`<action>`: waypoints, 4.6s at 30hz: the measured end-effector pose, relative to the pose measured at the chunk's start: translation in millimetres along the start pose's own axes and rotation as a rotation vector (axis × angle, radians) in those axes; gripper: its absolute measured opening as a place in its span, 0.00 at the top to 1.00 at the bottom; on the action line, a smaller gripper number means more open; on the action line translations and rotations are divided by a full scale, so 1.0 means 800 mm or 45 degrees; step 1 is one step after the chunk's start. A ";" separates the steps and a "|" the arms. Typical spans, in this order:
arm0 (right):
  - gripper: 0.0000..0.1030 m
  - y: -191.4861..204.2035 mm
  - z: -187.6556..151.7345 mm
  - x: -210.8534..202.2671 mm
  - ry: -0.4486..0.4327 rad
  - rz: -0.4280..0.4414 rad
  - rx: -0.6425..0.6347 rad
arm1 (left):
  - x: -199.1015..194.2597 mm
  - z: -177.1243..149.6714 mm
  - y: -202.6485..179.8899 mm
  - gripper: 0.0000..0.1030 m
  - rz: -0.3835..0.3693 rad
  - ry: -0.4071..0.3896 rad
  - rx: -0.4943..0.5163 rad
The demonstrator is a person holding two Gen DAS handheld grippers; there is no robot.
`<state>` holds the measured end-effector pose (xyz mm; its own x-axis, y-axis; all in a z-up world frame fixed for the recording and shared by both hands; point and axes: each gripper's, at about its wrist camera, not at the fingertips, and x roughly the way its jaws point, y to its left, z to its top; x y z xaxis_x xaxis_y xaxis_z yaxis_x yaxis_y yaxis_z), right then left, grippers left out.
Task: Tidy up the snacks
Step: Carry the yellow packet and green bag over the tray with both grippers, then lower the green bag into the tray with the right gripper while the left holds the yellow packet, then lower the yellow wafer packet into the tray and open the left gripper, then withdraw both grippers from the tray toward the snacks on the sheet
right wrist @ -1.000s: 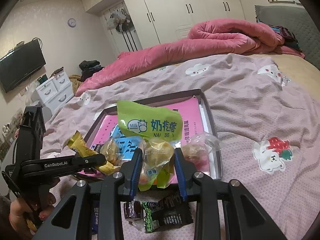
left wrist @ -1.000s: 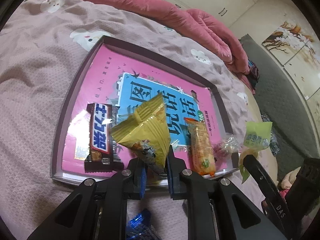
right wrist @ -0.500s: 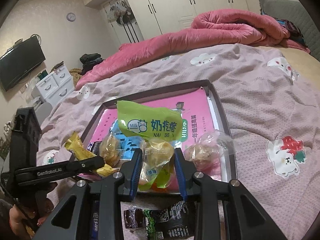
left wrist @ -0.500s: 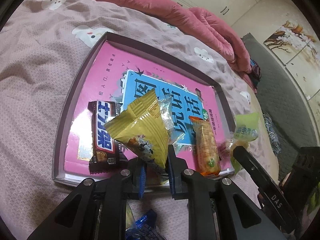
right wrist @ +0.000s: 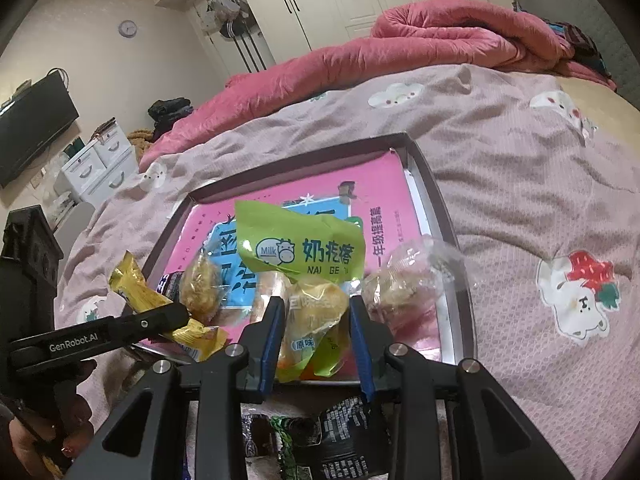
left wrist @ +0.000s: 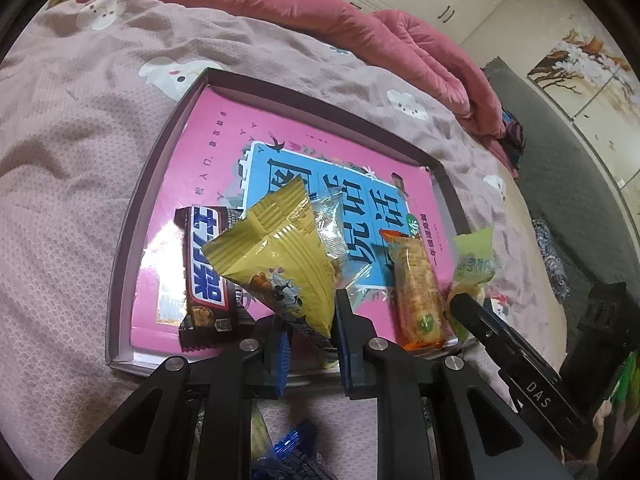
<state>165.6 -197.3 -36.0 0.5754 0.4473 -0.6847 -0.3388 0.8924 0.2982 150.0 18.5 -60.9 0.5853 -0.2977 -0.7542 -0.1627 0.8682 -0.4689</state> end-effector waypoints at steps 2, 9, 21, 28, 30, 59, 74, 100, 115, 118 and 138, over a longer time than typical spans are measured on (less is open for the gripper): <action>0.68 0.001 0.000 0.000 -0.001 -0.002 -0.005 | 0.000 0.000 -0.001 0.80 -0.002 0.000 0.003; 0.66 0.001 -0.002 -0.001 -0.007 0.004 -0.007 | 0.001 -0.001 -0.004 0.80 -0.001 -0.001 0.013; 0.64 0.004 -0.004 -0.007 -0.020 0.015 -0.007 | 0.000 -0.001 -0.006 0.80 -0.014 0.003 0.013; 0.63 0.005 -0.003 -0.013 -0.040 0.036 -0.007 | -0.001 -0.002 -0.004 0.80 -0.014 0.005 0.002; 0.63 0.006 -0.003 -0.013 -0.039 0.038 -0.010 | -0.002 -0.002 -0.004 0.80 -0.012 0.003 0.005; 0.63 0.009 -0.006 -0.016 -0.020 0.074 -0.002 | -0.022 0.008 0.006 0.46 0.098 -0.029 -0.003; 0.55 0.013 -0.006 -0.029 -0.052 0.052 -0.021 | -0.049 0.014 0.013 0.35 0.121 -0.075 -0.012; 0.50 0.021 -0.006 -0.068 -0.120 -0.023 -0.108 | -0.096 0.011 0.004 0.26 0.165 -0.087 0.074; 0.49 0.047 -0.016 -0.083 -0.113 -0.020 -0.179 | -0.118 -0.001 -0.001 0.23 0.194 -0.099 0.110; 0.49 0.051 -0.018 -0.086 -0.115 -0.020 -0.188 | -0.122 -0.005 -0.002 0.23 0.193 -0.096 0.114; 0.44 0.070 -0.043 -0.100 -0.060 -0.043 -0.236 | -0.123 -0.032 -0.010 0.23 0.215 -0.008 0.182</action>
<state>74.8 -185.0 12.7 0.6212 0.4236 -0.6593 -0.4478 0.8823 0.1450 73.6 30.7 5.3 0.5642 -0.1411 -0.8135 -0.1448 0.9531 -0.2657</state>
